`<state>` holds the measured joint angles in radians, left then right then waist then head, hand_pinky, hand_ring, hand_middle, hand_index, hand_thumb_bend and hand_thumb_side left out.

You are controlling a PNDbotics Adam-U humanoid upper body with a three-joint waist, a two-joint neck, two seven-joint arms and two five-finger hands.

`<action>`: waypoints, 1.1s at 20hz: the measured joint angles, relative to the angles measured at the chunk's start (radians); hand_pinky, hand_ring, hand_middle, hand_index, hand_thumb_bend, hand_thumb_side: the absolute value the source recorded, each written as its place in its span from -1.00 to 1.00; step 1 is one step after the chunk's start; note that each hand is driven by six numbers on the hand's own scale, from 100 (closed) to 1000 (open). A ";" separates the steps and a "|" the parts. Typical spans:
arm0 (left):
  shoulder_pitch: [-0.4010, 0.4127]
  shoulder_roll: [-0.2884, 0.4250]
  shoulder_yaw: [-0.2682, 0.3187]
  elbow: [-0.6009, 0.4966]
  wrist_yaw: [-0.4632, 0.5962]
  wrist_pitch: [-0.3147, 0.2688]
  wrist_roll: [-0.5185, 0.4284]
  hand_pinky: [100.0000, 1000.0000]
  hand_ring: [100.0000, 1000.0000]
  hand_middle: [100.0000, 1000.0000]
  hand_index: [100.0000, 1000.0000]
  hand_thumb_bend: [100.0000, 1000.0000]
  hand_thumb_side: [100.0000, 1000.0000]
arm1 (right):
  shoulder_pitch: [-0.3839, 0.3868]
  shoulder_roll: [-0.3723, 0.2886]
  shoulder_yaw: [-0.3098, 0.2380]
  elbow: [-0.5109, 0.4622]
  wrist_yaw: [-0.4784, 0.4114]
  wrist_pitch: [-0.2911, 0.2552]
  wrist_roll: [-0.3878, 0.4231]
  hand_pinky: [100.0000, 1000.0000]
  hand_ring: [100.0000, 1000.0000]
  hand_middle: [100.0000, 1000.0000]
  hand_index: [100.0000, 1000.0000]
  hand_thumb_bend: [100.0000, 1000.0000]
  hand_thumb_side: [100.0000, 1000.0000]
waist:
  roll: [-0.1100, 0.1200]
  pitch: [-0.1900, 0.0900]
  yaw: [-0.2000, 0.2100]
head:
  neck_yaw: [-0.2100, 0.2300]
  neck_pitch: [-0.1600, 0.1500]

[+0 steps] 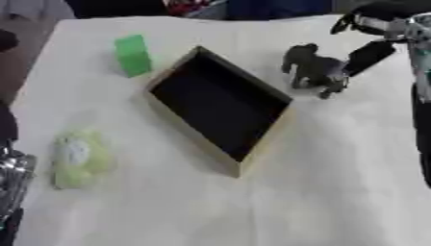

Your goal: Pick up objects on the table and place them in the box.

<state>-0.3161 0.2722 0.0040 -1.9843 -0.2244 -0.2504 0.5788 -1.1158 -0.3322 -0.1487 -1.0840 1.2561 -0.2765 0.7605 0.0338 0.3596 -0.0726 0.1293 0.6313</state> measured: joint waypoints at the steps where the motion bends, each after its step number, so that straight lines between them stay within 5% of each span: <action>1: 0.000 0.000 0.000 0.000 0.000 0.000 0.000 0.25 0.13 -0.03 0.31 -0.91 0.82 | 0.000 0.000 -0.001 0.000 0.000 0.000 0.000 0.72 0.80 0.70 0.76 0.58 0.14 | 0.000 0.000 0.000 | 0.000 0.000; 22: 0.000 -0.009 -0.006 0.000 0.000 -0.002 -0.008 0.25 0.14 -0.03 0.31 -0.91 0.82 | -0.030 0.053 -0.005 0.087 0.116 0.015 -0.011 0.71 0.82 0.75 0.76 0.66 0.15 | 0.007 0.017 0.012 | -0.008 -0.017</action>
<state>-0.3161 0.2632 -0.0021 -1.9843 -0.2244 -0.2520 0.5704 -1.1460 -0.2796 -0.1541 -0.9967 1.3725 -0.2613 0.7495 0.0403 0.3771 -0.0605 0.1211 0.6147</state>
